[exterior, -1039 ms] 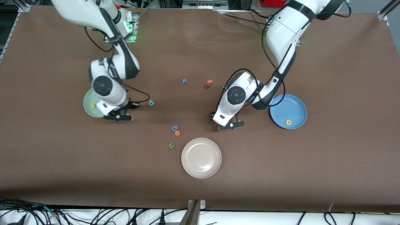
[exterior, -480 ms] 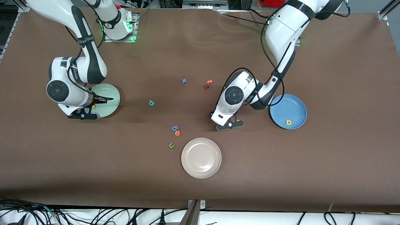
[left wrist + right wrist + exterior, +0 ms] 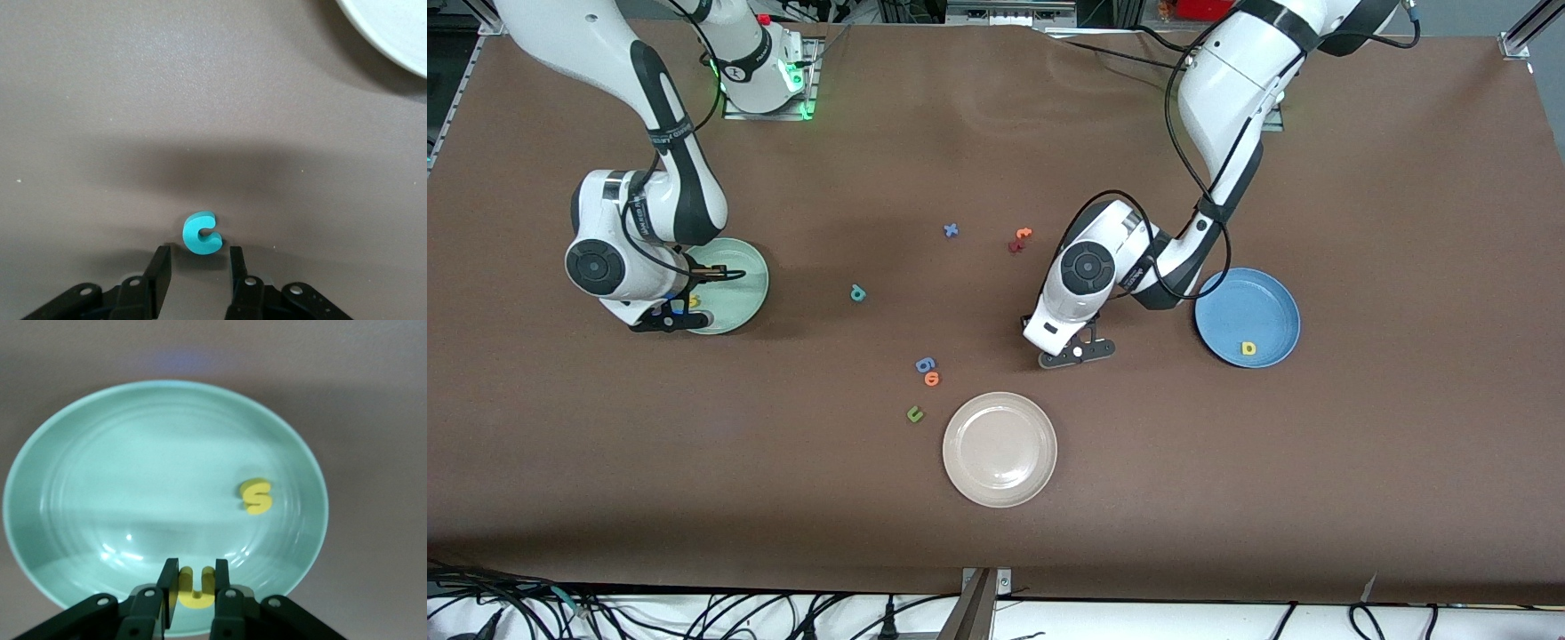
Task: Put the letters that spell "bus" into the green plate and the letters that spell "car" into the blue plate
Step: 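Lower the yellow u onto the green plate and open the right gripper, then grasp the cyan p with the right gripper while the left gripper grips the c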
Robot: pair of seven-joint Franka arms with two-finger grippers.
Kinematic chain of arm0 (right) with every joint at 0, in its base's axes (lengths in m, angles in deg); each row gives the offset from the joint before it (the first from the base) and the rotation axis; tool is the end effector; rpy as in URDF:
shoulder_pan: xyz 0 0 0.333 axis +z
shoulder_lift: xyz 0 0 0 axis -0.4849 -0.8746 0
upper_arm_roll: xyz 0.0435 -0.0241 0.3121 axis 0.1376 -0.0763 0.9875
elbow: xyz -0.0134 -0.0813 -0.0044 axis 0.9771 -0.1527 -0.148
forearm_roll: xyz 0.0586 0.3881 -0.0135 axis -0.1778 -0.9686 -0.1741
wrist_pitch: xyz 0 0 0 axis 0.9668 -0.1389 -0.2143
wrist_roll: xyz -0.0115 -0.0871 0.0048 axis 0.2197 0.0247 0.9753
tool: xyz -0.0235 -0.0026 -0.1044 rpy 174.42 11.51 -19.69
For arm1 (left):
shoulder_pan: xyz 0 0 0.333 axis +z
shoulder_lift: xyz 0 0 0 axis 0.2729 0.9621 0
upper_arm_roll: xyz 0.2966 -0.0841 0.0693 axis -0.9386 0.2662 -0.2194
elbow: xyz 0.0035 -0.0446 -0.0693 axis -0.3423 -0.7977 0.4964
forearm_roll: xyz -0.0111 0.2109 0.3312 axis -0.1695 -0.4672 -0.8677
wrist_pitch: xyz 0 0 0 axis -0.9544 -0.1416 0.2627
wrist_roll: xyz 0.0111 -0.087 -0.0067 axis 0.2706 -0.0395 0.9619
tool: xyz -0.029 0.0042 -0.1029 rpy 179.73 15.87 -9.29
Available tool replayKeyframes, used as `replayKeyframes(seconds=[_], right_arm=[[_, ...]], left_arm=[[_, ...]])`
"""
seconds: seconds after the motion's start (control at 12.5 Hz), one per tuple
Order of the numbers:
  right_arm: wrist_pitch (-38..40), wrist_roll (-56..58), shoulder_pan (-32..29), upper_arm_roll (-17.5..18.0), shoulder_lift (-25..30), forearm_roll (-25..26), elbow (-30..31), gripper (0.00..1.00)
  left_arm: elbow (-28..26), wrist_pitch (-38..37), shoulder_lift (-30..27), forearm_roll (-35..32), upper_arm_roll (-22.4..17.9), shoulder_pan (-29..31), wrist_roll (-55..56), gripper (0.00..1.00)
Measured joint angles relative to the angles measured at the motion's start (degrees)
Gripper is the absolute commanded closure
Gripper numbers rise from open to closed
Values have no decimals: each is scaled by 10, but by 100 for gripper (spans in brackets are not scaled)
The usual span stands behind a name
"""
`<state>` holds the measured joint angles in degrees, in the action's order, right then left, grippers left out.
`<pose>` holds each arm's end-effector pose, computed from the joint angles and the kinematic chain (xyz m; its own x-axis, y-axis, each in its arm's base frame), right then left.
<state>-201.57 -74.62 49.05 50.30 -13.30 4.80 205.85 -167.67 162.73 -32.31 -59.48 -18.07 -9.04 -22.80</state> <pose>0.5319 -0.0019 0.2070 0.9407 0.0639 -0.3332 0.1076 -0.9876 0.1143 0.5630 -0.4037 0.1787 0.9688 0.2252 -0.1038 0.2298 -0.9727 0.0337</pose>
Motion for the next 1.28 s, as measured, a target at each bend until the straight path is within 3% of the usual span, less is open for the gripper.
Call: replayKeyframes(seconds=[0.08, 0.56, 0.88, 1.12, 1.28], right_arm=[[-6, 2, -1, 0, -1, -4, 0, 1], [-12, -2, 0, 13, 7, -20, -5, 1], [-5, -141, 5, 103, 38, -22, -16, 1], [-32, -241, 8, 173, 33, -34, -16, 1], [-58, -279, 11, 199, 18, -44, -16, 2]], left_arm=[[0, 0, 0, 0, -2, -1, 0, 59], [1, -3, 5, 0, -4, -2, 1, 64], [2, -5, 5, 0, -5, -2, 1, 76], [3, -7, 5, 0, -5, -2, 1, 83], [3, -7, 5, 0, -5, -2, 1, 84]])
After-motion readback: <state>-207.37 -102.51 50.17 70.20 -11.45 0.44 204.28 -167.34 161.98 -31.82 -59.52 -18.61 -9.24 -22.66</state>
